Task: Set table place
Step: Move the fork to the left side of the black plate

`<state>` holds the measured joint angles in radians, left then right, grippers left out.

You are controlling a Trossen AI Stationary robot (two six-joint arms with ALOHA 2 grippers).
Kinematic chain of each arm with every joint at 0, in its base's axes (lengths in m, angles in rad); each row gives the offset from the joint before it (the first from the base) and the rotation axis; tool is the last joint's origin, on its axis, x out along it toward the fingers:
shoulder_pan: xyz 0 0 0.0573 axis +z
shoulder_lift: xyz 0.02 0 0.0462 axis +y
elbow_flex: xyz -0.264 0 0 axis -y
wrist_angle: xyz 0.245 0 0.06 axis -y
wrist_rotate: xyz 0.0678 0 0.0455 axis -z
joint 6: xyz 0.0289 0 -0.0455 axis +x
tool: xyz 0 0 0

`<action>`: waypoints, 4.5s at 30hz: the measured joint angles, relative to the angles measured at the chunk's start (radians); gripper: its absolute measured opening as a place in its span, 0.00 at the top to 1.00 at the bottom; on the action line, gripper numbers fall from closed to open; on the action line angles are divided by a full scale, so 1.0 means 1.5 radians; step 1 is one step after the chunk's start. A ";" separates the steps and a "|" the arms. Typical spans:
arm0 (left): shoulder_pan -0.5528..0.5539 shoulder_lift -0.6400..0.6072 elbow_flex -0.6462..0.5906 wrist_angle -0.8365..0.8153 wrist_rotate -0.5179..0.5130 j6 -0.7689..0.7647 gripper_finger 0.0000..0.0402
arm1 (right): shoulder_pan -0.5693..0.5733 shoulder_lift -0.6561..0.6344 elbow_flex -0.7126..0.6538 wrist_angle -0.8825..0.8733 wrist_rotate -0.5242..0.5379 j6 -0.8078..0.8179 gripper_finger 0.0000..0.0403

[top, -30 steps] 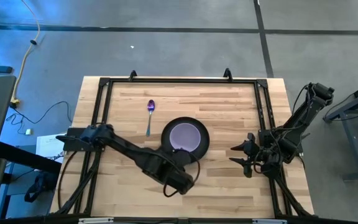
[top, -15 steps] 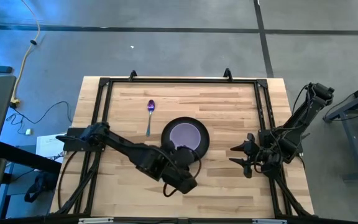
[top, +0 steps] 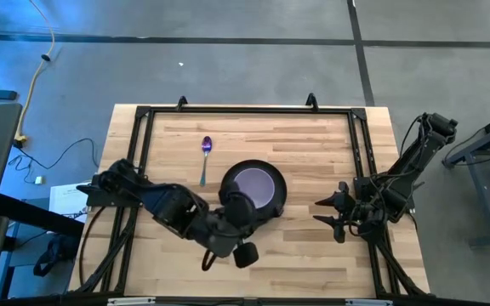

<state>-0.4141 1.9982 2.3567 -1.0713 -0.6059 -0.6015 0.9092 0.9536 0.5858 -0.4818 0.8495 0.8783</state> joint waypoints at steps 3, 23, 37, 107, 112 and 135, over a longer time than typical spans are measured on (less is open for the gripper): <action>0.002 -0.003 0.000 0.045 0.031 0.056 1.00 | 0.000 0.000 0.000 0.000 0.004 0.000 0.49; 0.024 -0.028 -0.001 0.247 0.226 0.315 1.00 | 0.000 0.000 0.000 0.011 0.003 0.010 0.49; 0.023 -0.056 -0.001 0.295 0.389 0.427 1.00 | 0.000 0.000 0.000 0.011 0.002 0.015 0.49; 0.330 -0.227 -0.022 -0.013 1.011 0.683 1.00 | -0.092 0.000 -0.001 0.169 0.104 0.086 0.49; 0.365 -0.234 -0.052 -0.027 1.019 0.682 1.00 | -0.105 0.000 -0.001 0.170 0.103 0.080 0.49; 0.516 -0.478 -0.533 0.185 0.791 0.453 1.00 | -0.118 0.000 -0.001 0.174 0.097 0.058 0.49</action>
<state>0.3595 1.2819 1.5566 -0.7932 0.5807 0.0777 0.7322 0.9543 0.5846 -0.2202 0.9943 0.9648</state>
